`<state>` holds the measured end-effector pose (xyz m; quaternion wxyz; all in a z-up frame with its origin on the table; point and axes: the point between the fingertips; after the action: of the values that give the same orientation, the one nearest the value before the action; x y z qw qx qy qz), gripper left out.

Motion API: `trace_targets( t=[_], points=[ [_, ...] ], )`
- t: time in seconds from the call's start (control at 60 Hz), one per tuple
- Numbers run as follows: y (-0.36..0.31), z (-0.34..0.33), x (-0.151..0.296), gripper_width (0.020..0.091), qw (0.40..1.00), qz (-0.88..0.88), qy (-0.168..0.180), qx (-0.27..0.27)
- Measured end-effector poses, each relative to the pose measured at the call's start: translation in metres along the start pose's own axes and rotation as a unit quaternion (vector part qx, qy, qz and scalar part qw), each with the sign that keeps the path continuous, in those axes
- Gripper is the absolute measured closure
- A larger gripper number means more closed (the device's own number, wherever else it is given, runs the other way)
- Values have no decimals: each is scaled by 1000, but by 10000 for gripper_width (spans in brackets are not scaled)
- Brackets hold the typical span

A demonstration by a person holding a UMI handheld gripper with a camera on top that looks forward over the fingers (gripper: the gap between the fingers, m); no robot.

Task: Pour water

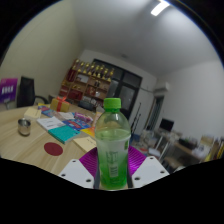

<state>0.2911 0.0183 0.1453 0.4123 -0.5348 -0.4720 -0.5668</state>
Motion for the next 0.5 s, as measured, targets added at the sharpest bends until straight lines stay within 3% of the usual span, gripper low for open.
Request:
trace_targets(
  t=[0.2, 0.317, 0.5],
  points=[
    [-103, 15, 86, 729, 944, -327, 46, -11],
    [-169, 19, 105, 732, 842, -535, 68, -3],
    [-256, 42, 80, 730, 662, -743, 101, -12]
  ],
)
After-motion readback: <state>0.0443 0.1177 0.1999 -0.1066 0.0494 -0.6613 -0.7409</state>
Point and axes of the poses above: the point between the fingertips, and its own axes, seen from behind it with the camera up: y to the right, x up, z forward, the way the camera looks, and after that the axes turned 14 degrees about z, right-handed
